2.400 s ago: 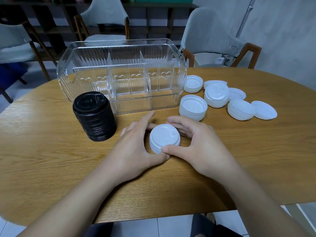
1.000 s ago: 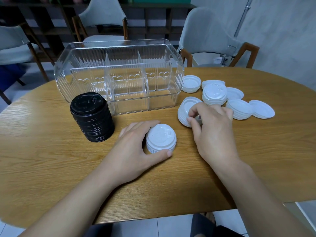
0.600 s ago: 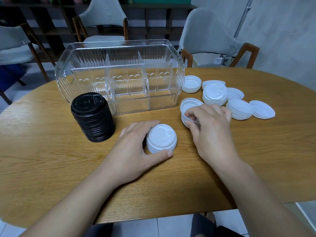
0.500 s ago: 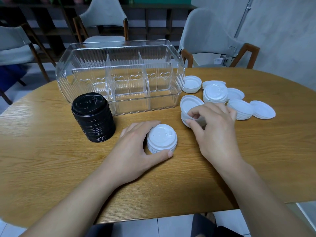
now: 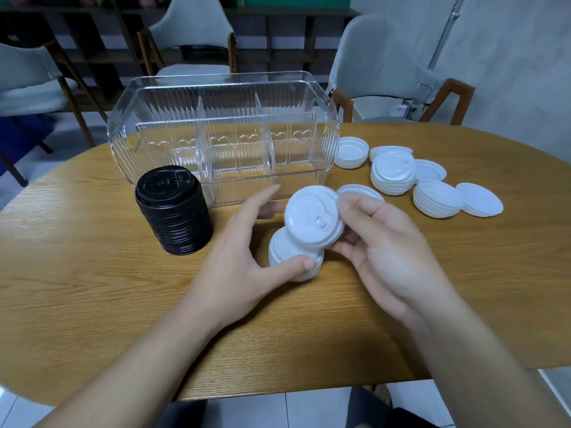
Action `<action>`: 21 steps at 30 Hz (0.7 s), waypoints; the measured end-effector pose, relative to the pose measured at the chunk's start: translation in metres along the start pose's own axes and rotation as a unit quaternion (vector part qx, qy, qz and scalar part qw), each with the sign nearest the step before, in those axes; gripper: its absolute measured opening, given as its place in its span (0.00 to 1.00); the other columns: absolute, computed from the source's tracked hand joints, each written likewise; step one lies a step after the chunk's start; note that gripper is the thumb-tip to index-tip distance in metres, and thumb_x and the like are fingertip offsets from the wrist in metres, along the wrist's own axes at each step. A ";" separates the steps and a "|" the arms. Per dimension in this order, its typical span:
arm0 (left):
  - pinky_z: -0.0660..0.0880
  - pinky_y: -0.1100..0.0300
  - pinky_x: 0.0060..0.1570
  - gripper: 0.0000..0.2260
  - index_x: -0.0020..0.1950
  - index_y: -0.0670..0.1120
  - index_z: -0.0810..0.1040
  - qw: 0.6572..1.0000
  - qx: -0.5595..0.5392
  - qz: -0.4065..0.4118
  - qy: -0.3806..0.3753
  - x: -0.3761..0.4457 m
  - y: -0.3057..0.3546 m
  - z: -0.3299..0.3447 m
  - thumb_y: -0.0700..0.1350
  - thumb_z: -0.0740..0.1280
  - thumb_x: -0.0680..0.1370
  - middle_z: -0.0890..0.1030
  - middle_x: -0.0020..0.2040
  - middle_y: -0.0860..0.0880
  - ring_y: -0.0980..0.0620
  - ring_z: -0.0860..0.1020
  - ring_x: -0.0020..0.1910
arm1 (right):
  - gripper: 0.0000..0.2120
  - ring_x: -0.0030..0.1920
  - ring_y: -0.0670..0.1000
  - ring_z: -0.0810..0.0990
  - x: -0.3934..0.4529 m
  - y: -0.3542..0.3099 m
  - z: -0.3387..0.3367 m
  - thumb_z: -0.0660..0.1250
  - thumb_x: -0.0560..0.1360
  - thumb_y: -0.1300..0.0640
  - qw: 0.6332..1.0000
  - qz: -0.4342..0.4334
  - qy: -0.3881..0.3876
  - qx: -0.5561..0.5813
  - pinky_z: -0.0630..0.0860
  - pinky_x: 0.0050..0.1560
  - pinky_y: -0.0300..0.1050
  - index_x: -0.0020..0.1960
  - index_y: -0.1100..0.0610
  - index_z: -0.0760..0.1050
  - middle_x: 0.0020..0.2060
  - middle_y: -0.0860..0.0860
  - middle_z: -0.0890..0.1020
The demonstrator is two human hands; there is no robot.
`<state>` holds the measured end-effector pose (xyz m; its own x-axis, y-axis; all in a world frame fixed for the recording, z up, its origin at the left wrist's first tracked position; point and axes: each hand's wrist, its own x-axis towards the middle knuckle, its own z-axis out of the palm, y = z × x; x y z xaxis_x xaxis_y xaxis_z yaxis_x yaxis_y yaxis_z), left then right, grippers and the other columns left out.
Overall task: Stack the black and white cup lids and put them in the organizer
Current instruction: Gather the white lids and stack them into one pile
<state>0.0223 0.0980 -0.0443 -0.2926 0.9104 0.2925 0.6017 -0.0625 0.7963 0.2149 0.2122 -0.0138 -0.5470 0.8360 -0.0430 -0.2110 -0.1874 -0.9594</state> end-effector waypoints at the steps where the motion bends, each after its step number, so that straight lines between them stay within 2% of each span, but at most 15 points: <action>1: 0.71 0.56 0.78 0.49 0.86 0.57 0.66 1.000 -0.014 0.012 0.008 0.000 0.002 -0.001 0.62 0.84 0.70 0.80 0.73 0.61 0.57 0.76 0.76 | 0.13 0.61 0.58 0.86 0.000 0.001 0.001 0.63 0.88 0.59 1.000 0.018 -0.010 0.011 0.78 0.73 0.67 0.61 0.66 0.83 0.58 0.60 0.88; 4: 0.72 0.55 0.77 0.47 0.85 0.54 0.69 0.998 -0.021 0.050 0.023 0.000 0.005 -0.002 0.56 0.86 0.71 0.81 0.72 0.58 0.53 0.78 0.75 | 0.15 0.68 0.61 0.85 -0.002 0.002 0.004 0.60 0.89 0.60 0.998 0.045 -0.033 0.021 0.77 0.75 0.65 0.67 0.67 0.82 0.63 0.62 0.87; 6: 0.73 0.52 0.75 0.42 0.83 0.54 0.73 0.997 -0.009 0.068 0.032 -0.001 0.006 -0.001 0.56 0.86 0.71 0.81 0.72 0.60 0.52 0.79 0.73 | 0.16 0.68 0.59 0.85 -0.004 0.001 0.006 0.59 0.90 0.60 0.998 0.048 -0.045 0.016 0.77 0.75 0.63 0.68 0.65 0.82 0.63 0.61 0.88; 8: 0.74 0.54 0.73 0.38 0.80 0.54 0.77 0.996 0.003 0.079 0.042 -0.002 0.006 0.000 0.56 0.85 0.71 0.81 0.69 0.62 0.52 0.79 0.70 | 0.15 0.67 0.58 0.86 -0.005 -0.001 0.006 0.60 0.90 0.60 0.999 0.026 -0.045 -0.010 0.79 0.73 0.62 0.68 0.62 0.83 0.62 0.58 0.88; 10: 0.74 0.55 0.71 0.37 0.78 0.54 0.79 0.995 -0.002 0.081 0.058 -0.002 0.007 0.000 0.57 0.85 0.71 0.82 0.67 0.61 0.50 0.80 0.68 | 0.13 0.61 0.54 0.88 -0.006 -0.003 0.007 0.64 0.88 0.58 0.997 -0.023 -0.017 -0.068 0.82 0.67 0.58 0.67 0.58 0.84 0.58 0.54 0.90; 12: 0.76 0.53 0.70 0.36 0.76 0.53 0.80 0.994 -0.016 0.075 0.075 -0.001 0.007 -0.001 0.59 0.85 0.71 0.84 0.67 0.58 0.49 0.81 0.67 | 0.11 0.54 0.47 0.87 -0.009 -0.007 0.008 0.71 0.85 0.57 0.989 -0.073 0.008 -0.131 0.83 0.57 0.46 0.67 0.53 0.85 0.53 0.49 0.90; 13: 0.77 0.53 0.69 0.35 0.75 0.53 0.80 0.994 -0.019 0.072 0.083 -0.001 0.007 -0.001 0.60 0.85 0.71 0.84 0.66 0.57 0.48 0.82 0.66 | 0.13 0.53 0.44 0.87 -0.011 -0.008 0.009 0.75 0.82 0.56 0.980 -0.100 0.007 -0.170 0.82 0.54 0.41 0.66 0.52 0.85 0.54 0.48 0.89; 15: 0.78 0.51 0.66 0.33 0.73 0.52 0.82 0.993 -0.019 0.067 0.097 -0.001 0.008 0.000 0.60 0.85 0.71 0.85 0.64 0.56 0.48 0.83 0.64 | 0.20 0.58 0.46 0.85 -0.014 -0.006 0.011 0.81 0.77 0.54 0.955 -0.140 -0.003 -0.263 0.82 0.54 0.42 0.67 0.49 0.84 0.60 0.45 0.86; 17: 0.79 0.50 0.64 0.31 0.71 0.51 0.83 0.992 -0.009 0.067 0.105 -0.002 0.008 0.000 0.59 0.84 0.71 0.86 0.62 0.56 0.48 0.83 0.62 | 0.25 0.63 0.47 0.83 -0.015 -0.003 0.011 0.84 0.73 0.51 0.933 -0.154 -0.013 -0.325 0.81 0.58 0.45 0.69 0.46 0.83 0.62 0.42 0.84; 21: 0.78 0.48 0.62 0.32 0.71 0.49 0.83 0.989 0.043 0.092 0.111 -0.002 0.009 0.000 0.64 0.82 0.72 0.84 0.60 0.55 0.50 0.81 0.59 | 0.27 0.59 0.42 0.82 -0.017 -0.011 0.008 0.85 0.70 0.48 0.922 -0.139 -0.016 -0.362 0.77 0.55 0.37 0.68 0.42 0.83 0.59 0.37 0.85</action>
<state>0.0286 0.0953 -0.0383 -0.3225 0.7744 0.5443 0.7184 -0.1742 0.6735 0.2197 0.1957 -0.0003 -0.5785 0.7827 0.2298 0.2425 0.4339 -0.8677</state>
